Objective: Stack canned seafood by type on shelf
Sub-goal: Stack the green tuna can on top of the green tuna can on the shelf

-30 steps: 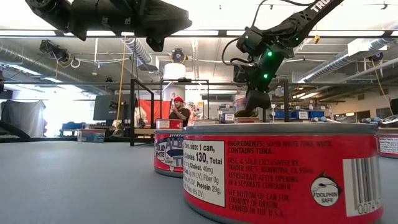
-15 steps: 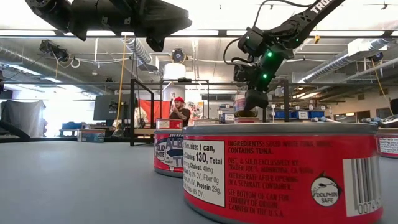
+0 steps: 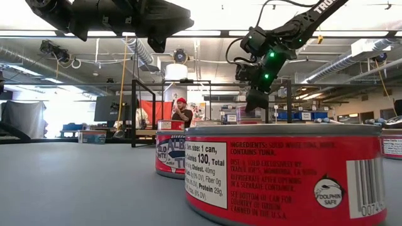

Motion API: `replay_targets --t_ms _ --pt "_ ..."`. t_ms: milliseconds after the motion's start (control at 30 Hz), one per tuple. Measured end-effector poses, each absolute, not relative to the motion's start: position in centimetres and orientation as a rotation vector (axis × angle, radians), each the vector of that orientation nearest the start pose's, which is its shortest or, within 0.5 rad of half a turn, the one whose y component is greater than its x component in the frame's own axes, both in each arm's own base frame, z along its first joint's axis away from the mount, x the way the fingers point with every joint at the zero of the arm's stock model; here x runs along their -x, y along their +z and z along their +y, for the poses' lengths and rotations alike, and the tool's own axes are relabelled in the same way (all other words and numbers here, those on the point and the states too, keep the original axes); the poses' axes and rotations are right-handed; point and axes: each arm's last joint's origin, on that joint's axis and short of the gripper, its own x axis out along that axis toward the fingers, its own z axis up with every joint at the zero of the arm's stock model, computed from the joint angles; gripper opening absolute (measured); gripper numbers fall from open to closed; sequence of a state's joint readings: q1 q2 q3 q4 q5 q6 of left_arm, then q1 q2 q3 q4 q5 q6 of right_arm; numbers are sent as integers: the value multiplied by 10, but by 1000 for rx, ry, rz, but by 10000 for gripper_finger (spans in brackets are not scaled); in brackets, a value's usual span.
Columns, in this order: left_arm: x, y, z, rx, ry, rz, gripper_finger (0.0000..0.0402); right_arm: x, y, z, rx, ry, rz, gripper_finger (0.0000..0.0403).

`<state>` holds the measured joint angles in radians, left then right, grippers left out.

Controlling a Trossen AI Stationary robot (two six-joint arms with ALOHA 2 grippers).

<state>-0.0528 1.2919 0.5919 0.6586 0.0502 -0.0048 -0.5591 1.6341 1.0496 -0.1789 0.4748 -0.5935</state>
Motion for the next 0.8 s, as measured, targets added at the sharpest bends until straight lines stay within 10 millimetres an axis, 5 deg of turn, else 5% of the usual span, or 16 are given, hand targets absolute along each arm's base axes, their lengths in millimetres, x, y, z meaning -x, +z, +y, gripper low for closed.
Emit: replay_targets --t_ms 367,800 --pt "-269 241 -16 -11 -103 45 120 -287 219 -187 527 -733 1063 309" --pt "-269 241 -16 -20 -103 48 120 -310 222 -149 632 -674 1020 236"
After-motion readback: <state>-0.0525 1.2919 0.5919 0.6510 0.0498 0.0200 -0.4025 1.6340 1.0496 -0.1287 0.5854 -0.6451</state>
